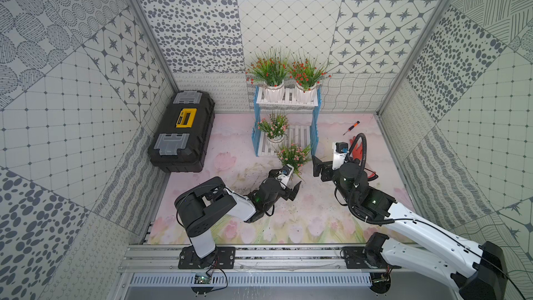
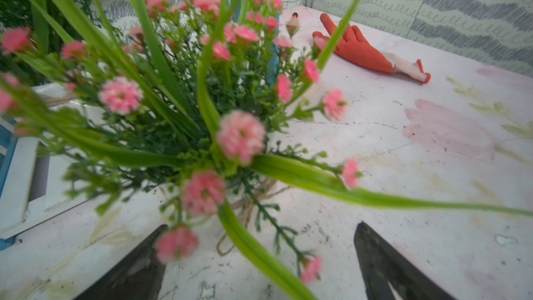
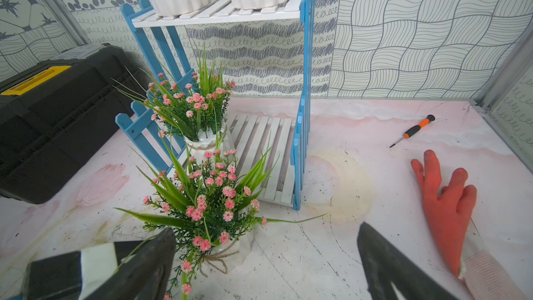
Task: Place the baby's breath potted plants on the rack by color
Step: Pick up the baby's breath potted plant from the center of the board.
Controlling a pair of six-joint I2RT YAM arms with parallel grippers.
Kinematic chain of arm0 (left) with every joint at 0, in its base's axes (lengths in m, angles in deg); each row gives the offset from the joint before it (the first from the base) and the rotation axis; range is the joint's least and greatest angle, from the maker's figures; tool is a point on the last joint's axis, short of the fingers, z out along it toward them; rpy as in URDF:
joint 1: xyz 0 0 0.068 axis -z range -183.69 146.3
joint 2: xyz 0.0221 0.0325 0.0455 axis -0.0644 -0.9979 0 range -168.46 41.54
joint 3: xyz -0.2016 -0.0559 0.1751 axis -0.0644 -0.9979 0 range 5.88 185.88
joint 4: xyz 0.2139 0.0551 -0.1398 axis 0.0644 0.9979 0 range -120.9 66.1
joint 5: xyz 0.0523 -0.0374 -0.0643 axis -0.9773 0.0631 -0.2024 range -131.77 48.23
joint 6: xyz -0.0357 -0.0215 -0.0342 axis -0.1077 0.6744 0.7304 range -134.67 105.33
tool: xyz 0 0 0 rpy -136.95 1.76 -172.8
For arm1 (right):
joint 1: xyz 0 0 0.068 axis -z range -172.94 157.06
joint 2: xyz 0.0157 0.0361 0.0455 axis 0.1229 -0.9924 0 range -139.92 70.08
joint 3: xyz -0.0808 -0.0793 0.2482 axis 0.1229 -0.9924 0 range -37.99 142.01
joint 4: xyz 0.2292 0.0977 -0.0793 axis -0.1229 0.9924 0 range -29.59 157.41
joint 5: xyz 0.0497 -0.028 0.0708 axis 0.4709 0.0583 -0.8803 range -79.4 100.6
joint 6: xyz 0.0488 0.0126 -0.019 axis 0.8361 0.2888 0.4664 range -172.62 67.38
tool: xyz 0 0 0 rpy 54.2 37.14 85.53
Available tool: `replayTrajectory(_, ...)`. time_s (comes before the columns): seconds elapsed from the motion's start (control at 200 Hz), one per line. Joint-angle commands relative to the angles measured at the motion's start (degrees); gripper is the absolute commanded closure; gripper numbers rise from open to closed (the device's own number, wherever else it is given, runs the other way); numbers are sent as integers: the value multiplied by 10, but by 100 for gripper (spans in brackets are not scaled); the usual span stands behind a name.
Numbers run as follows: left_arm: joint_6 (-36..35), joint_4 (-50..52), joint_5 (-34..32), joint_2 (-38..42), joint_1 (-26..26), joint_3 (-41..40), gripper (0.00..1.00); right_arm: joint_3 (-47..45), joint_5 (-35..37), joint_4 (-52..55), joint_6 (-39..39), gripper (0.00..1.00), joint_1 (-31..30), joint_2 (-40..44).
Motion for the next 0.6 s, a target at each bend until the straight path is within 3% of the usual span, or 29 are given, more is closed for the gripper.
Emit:
replayTrajectory(0.0, -34, -89, 32, -31, -18, 30, 2, -1, -5, -9, -5, 2, 5, 3)
replayTrajectory(0.32, -36, -200, 48, -133, -53, 61, 2, 1, -14, -11, 0, 2, 10, -13)
replayTrajectory(0.595, -50, -219, 68, -168, -64, 98, 2, 6, -14, 3, 0, 2, 12, -12)
